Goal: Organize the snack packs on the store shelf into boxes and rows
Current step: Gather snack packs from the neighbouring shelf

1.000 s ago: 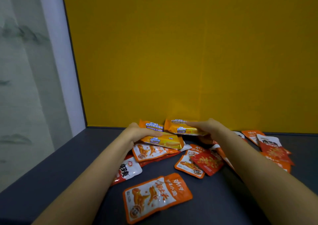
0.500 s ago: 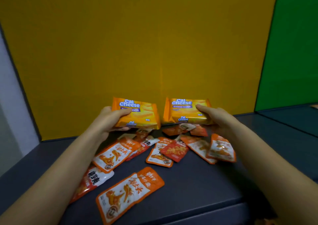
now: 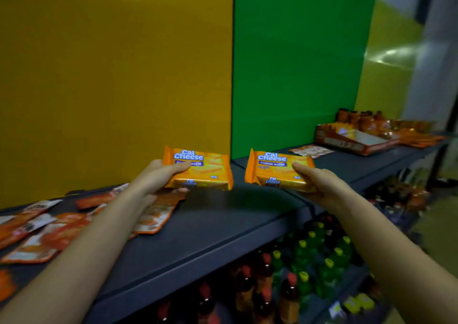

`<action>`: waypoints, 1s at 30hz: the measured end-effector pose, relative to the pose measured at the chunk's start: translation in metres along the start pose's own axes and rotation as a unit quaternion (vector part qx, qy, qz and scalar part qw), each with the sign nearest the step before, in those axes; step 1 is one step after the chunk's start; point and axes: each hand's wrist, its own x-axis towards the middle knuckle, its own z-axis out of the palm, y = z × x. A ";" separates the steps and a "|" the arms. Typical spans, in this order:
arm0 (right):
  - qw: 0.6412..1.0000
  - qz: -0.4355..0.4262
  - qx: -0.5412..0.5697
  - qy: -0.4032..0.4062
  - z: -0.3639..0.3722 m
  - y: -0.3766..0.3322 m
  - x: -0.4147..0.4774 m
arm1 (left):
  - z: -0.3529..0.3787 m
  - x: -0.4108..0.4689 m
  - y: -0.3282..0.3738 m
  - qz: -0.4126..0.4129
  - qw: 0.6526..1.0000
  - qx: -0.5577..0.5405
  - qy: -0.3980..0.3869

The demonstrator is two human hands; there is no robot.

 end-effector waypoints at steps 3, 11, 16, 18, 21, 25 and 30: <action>1.000 -0.005 -0.009 0.028 -0.068 -0.005 0.009 | 0.069 0.008 -0.009 0.009 0.999 -0.017 -0.027; 0.997 0.007 -0.017 0.070 -0.191 -0.014 0.043 | 0.216 0.025 -0.027 0.002 0.997 -0.023 -0.071; 0.997 -0.001 -0.027 0.073 -0.245 -0.018 0.076 | 0.293 0.053 -0.035 0.019 0.996 -0.034 -0.080; 0.997 0.000 -0.022 0.076 -0.265 -0.022 0.095 | 0.323 0.069 -0.035 0.022 0.995 -0.031 -0.090; 0.996 -0.010 -0.022 0.082 -0.295 -0.033 0.131 | 0.366 0.099 -0.032 0.032 0.994 -0.025 -0.100; 0.997 -0.029 -0.043 0.060 -0.330 -0.052 0.190 | 0.419 0.144 -0.019 0.042 0.994 -0.030 -0.098; 0.996 -0.055 -0.052 0.047 -0.374 -0.079 0.264 | 0.481 0.199 -0.002 0.055 0.994 -0.015 -0.098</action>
